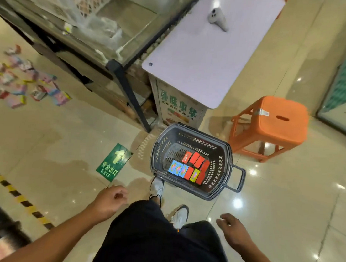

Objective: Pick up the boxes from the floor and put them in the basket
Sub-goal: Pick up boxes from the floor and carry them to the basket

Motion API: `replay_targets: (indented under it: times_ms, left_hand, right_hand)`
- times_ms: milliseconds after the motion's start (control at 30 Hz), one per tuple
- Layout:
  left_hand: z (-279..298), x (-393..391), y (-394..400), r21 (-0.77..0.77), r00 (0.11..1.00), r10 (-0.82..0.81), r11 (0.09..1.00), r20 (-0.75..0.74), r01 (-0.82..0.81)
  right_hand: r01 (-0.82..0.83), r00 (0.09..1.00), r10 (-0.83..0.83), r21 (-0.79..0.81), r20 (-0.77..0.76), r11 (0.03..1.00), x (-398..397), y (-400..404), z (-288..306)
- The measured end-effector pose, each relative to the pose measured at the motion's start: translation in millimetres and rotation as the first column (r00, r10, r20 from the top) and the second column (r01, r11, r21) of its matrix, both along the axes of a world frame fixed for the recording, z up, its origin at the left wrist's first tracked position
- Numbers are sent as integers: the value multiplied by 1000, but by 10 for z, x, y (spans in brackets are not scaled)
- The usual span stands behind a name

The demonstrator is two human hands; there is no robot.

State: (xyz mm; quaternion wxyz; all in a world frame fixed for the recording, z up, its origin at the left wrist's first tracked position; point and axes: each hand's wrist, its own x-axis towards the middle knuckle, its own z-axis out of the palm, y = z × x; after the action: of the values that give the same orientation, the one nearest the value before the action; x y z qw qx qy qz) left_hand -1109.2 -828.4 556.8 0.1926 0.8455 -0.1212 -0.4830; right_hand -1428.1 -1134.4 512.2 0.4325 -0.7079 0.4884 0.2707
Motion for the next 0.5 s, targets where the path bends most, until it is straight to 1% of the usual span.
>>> replay_targets:
  times_ms: [67, 200, 267, 400, 500]
  left_hand:
    - [107, -103, 175, -28, 994, 108, 994, 19, -107]
    - [188, -323, 614, 17, 966, 258, 966, 5, -258]
    - [175, -414, 869, 51, 947, 320, 946, -11, -319]
    - [132, -484, 1319, 76, 872, 490, 870, -13, -488]
    - [55, -434, 1647, 80, 809, 588, 806, -1, -586]
  right_hand:
    - [11, 1000, -12, -21, -14, 1000, 95, -94, 87]
    - [7, 1000, -7, -36, 4, 999, 361, -148, 249]
    - [-27, 1000, 28, -49, 15, 998, 522, -135, 375]
    - [-136, 991, 136, -38, 13, 990, 898, -100, 503]
    - [-199, 979, 202, -79, 26, 977, 1357, -11, 612]
